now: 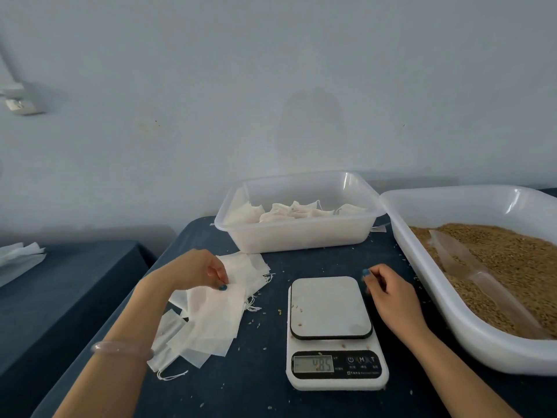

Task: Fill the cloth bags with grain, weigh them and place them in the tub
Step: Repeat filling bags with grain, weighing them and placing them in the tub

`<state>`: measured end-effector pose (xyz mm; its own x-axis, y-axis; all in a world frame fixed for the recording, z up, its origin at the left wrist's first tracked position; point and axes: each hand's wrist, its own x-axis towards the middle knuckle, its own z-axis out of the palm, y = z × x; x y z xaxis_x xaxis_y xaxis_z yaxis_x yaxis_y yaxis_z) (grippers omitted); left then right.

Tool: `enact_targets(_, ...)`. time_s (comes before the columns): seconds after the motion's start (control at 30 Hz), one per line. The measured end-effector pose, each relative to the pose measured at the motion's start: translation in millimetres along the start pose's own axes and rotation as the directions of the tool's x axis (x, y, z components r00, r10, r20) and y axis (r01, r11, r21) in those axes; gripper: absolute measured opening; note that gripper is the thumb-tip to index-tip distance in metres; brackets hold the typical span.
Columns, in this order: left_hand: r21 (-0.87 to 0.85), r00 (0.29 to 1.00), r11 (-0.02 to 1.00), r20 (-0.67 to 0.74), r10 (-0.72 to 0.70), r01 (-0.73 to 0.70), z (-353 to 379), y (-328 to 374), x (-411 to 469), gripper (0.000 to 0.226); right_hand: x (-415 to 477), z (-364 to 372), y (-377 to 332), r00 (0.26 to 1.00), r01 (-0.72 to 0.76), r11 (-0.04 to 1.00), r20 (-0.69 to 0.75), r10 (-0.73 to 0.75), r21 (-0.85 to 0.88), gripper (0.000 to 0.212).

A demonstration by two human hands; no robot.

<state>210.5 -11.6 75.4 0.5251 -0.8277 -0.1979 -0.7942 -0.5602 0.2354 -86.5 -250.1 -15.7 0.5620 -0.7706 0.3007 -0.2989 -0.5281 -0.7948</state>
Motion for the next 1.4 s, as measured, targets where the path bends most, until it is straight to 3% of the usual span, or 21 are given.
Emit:
enact_targets(0.2, -0.167, 0.982, 0.985, -0.181, -0.060, 0.029, -5.6, -4.2, 2.2, 0.013, 0.5, 0.9, 0.7, 1.000, -0.006, 1.000, 0.000, 0.006, 0.001, 0.015)
enact_targets(0.33, -0.263, 0.842, 0.962, -0.533, -0.087, -0.067, -12.9, 21.3, -1.5, 0.019, 0.5, 1.3, -0.6, 1.000, 0.009, 1.000, -0.012, -0.009, 0.005, 0.015)
enact_targets(0.43, -0.351, 0.777, 0.916, -0.625, -0.075, -0.194, -8.5, 65.4, -5.0, 0.017, 0.5, -0.1, -4.8, 0.999, 0.032, 0.999, -0.017, -0.032, 0.032, 0.015)
enact_targets(0.6, -0.321, 0.693, 0.889, -0.721, -0.006, -0.327, 27.6, 148.3, -2.4, 0.022, -1.7, -3.9, -16.6, 0.990, 0.135, 0.983, 0.031, -0.140, 0.125, 0.009)
enact_targets(0.73, -0.094, 0.583, 0.909, -0.793, 0.178, -0.405, 61.2, 184.2, -1.1, 0.015, -7.4, -4.8, -25.5, 0.972, 0.190, 0.960, 0.098, -0.213, 0.204, 0.032)
enact_targets(0.87, 0.284, 0.374, 0.848, -0.802, 0.466, -0.447, 73.2, 186.5, -2.0, 0.011, -6.1, -2.8, -26.5, 0.984, 0.141, 0.953, 0.067, -0.164, 0.269, 0.032)
enact_targets(0.97, 0.385, 0.318, 0.794, -0.765, 0.560, -0.470, 79.0, 178.9, 0.9, 0.010, -5.9, -4.0, -28.2, 0.985, 0.145, 0.945, 0.042, -0.165, 0.292, 0.052)
enact_targets(1.07, 0.367, 0.303, 0.768, -0.763, 0.571, -0.524, 84.6, 173.2, 2.6, 0.010, -6.5, -5.1, -28.1, 0.984, 0.137, 0.930, 0.059, -0.166, 0.341, 0.050)
enact_targets(1.13, 0.333, 0.325, 0.759, -0.754, 0.571, -0.559, 87.3, 170.9, 2.1, 0.021, -7.0, -4.4, -29.1, 0.986, 0.127, 0.929, 0.055, -0.156, 0.347, 0.032)
enact_targets(1.2, 0.269, 0.400, 0.778, -0.735, 0.547, -0.568, 88.2, 169.5, 0.8, 0.030, -7.0, -4.0, -30.6, 0.985, 0.133, 0.924, 0.054, -0.163, 0.360, 0.020)
enact_targets(1.27, 0.178, 0.484, 0.822, -0.734, 0.477, -0.540, 87.7, 169.2, -0.9, 0.025, -6.8, -4.3, -31.4, 0.977, 0.159, 0.911, 0.070, -0.200, 0.382, 0.027)
enact_targets(1.33, 0.087, 0.528, 0.843, -0.744, 0.409, -0.530, 87.1, 168.7, -0.7, 0.014, -7.2, -5.7, -32.6, 0.972, 0.166, 0.900, 0.085, -0.217, 0.404, 0.035)
enact_targets(1.4, 0.040, 0.569, 0.854, -0.729, 0.380, -0.519, 86.2, 169.7, -1.4, 0.012, -7.4, -6.2, -32.9, 0.975, 0.128, 0.901, 0.112, -0.190, 0.415, 0.029)
